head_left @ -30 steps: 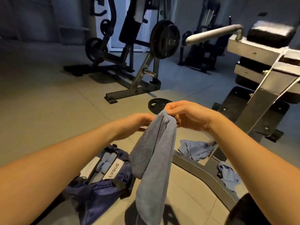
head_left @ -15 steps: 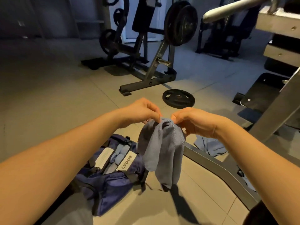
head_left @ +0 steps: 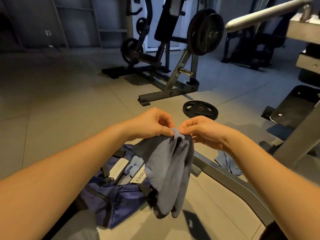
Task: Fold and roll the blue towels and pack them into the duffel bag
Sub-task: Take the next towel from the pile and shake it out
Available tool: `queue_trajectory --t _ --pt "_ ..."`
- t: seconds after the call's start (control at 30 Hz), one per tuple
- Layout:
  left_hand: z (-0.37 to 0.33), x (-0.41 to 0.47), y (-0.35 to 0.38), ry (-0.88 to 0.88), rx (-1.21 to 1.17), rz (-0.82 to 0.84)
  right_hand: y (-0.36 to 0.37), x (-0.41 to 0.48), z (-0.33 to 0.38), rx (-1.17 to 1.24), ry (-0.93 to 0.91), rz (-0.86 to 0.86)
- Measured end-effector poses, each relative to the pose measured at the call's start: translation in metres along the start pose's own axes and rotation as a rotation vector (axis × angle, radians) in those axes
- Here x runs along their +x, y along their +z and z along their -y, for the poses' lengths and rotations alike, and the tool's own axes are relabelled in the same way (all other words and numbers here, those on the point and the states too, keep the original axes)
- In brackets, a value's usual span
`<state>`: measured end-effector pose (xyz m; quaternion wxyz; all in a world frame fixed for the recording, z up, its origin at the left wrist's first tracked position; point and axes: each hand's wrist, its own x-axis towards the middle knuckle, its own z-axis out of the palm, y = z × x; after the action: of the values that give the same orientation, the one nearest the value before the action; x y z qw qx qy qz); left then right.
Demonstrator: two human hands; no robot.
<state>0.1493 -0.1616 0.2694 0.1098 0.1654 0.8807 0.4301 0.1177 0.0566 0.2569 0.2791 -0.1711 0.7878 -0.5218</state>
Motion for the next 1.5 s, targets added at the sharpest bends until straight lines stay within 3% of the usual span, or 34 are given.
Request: queue_trajectory --t 0.13,0.23,0.37,0.63,0.8,0.9,1.2,1.37,1.5 --pt "-0.001 -0.003 0.004 -0.155 -0.222 0.096 -0.002 -0.004 0.003 -0.011 -0.065 -0.083" --pt "0.003 -0.003 0.000 -0.174 -0.303 0.067 -0.006 -0.010 0.004 -0.042 -0.094 -0.151" --pt "0.012 -0.003 -0.003 -0.114 -0.238 0.023 -0.009 -0.015 0.003 -0.043 -0.099 -0.235" --pt "0.011 0.006 0.031 -0.037 -0.130 0.006 -0.010 -0.022 0.009 -0.069 -0.185 -0.205" --pt "0.012 0.008 0.032 0.049 -0.170 -0.114 -0.016 -0.028 0.009 -0.070 -0.213 -0.210" --pt "0.011 0.007 0.027 0.080 -0.214 -0.029 -0.018 -0.029 0.009 -0.082 -0.217 -0.195" --pt "0.000 0.001 0.021 0.054 -0.210 0.012 -0.021 -0.031 0.008 -0.168 -0.176 -0.222" --pt "0.009 -0.012 0.001 -0.073 -0.103 0.156 -0.026 -0.035 0.003 -0.178 -0.145 -0.305" --pt "0.025 -0.014 -0.019 -0.112 -0.100 0.009 -0.036 -0.033 -0.004 -0.136 -0.129 -0.454"
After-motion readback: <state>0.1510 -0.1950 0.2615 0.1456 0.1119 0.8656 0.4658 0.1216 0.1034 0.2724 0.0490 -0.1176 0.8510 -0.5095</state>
